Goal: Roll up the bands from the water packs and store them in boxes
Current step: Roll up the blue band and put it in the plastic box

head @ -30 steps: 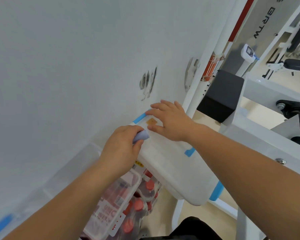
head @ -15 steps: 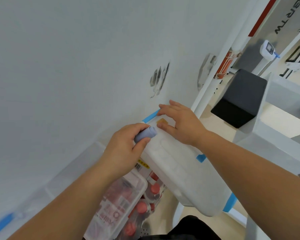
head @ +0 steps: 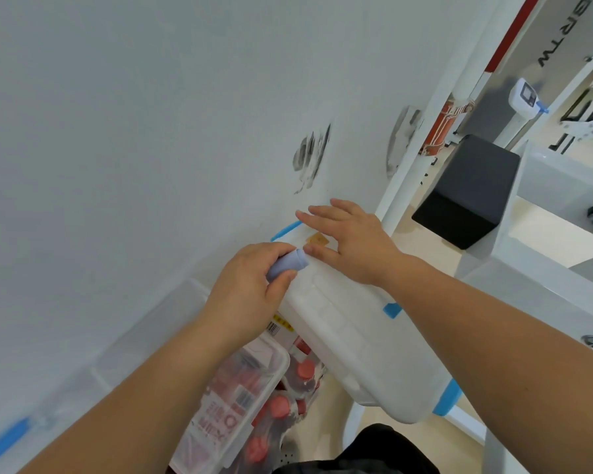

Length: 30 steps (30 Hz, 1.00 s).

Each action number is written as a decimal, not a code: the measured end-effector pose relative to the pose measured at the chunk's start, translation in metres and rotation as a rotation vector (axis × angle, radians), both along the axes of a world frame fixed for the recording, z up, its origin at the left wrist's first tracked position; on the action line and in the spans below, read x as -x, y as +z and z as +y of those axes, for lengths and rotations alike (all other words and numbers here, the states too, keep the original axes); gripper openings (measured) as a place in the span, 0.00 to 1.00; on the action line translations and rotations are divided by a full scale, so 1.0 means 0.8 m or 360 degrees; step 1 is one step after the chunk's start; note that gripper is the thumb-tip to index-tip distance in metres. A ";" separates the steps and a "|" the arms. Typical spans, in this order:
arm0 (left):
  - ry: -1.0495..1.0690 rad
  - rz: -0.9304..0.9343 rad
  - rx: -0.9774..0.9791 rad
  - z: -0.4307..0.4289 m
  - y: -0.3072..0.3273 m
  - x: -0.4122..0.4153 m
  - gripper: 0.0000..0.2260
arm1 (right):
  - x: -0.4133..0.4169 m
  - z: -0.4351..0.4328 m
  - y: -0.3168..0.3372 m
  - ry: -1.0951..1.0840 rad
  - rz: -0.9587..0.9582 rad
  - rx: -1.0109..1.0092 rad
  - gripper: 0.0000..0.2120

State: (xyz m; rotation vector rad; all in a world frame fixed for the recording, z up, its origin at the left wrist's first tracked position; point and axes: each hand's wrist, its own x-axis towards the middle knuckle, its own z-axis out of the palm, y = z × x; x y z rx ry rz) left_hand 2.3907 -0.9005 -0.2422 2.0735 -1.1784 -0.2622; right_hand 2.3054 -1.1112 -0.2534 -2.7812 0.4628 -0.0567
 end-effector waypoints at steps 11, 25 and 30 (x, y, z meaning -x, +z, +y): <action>0.0127 -0.0422 -0.0086 0.001 -0.009 0.001 0.08 | 0.058 -0.003 0.041 -0.0384 -0.0002 -0.0108 0.23; 0.0166 -0.0468 -0.0034 0.016 0.011 0.006 0.11 | 0.079 0.054 0.013 -0.0725 0.0077 -0.0095 0.13; 0.0080 -0.0171 -0.0031 0.012 0.006 0.034 0.13 | 0.070 0.048 0.011 -0.0791 0.0013 -0.0235 0.13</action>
